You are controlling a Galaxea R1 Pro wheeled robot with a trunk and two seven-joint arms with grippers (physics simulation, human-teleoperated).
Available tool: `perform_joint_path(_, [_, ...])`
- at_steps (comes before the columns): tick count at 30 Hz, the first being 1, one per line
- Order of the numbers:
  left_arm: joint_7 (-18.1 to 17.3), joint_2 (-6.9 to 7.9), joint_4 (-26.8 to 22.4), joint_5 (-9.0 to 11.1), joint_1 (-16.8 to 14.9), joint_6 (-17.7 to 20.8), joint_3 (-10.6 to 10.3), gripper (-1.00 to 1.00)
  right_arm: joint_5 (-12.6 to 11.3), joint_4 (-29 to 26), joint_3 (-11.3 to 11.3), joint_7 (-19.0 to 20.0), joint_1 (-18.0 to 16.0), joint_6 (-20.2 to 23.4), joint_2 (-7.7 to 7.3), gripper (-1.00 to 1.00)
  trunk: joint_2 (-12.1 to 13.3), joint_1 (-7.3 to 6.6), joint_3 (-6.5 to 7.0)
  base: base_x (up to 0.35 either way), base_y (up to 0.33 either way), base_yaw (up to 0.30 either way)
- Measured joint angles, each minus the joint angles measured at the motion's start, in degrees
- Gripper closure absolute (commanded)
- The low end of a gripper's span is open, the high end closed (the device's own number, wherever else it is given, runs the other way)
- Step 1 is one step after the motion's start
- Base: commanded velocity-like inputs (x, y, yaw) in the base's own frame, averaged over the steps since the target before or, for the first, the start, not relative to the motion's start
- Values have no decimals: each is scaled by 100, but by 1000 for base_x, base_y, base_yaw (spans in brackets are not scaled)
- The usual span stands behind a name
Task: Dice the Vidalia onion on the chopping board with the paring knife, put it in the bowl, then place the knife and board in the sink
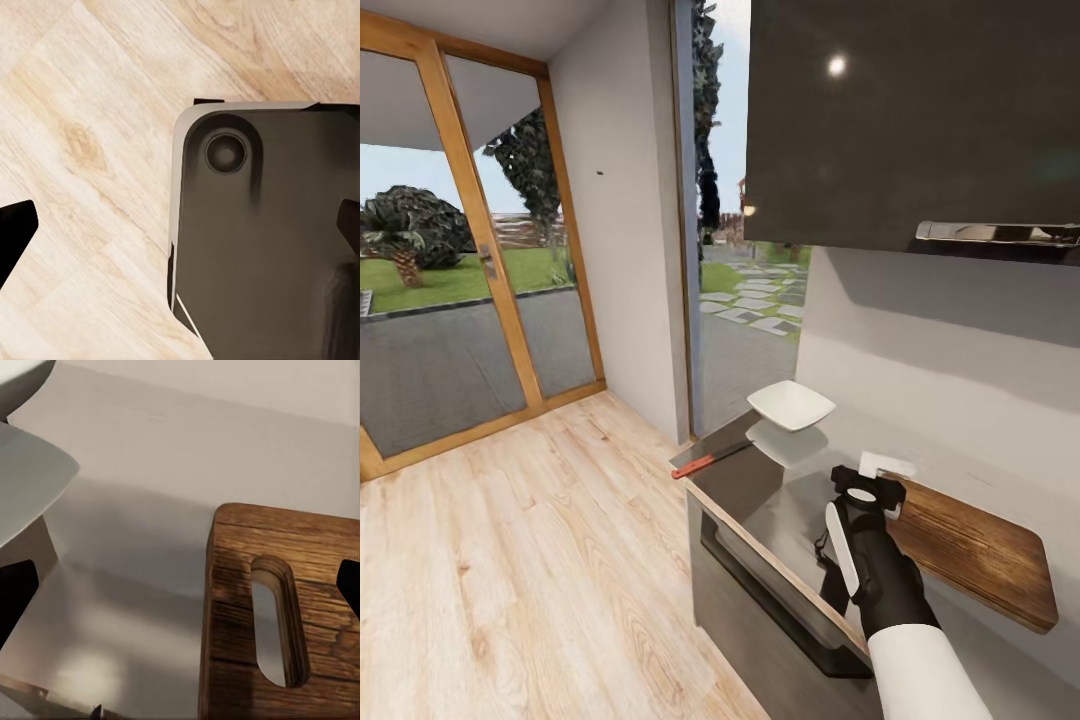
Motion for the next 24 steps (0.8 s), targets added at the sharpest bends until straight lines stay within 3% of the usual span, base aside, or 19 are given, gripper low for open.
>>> perform_joint_path(6, [0, 0, -2, 0, -1, 1, 0, -100, -2, 54, 0, 6, 0, 5, -86, -100, 0, 0, 0, 0, 0, 0])
perform_joint_path(16, [0, 0, -4, 0, -2, -3, 0, -100, -3, 61, 0, 2, 2, 5, -101, -100, 0, 0, 0, 4, -4, 0])
perform_joint_path(24, [0, 0, -4, 0, -1, -3, 0, -100, -2, 63, 0, 5, 0, 5, -101, -100, -1, -1, 0, 134, -127, 0])
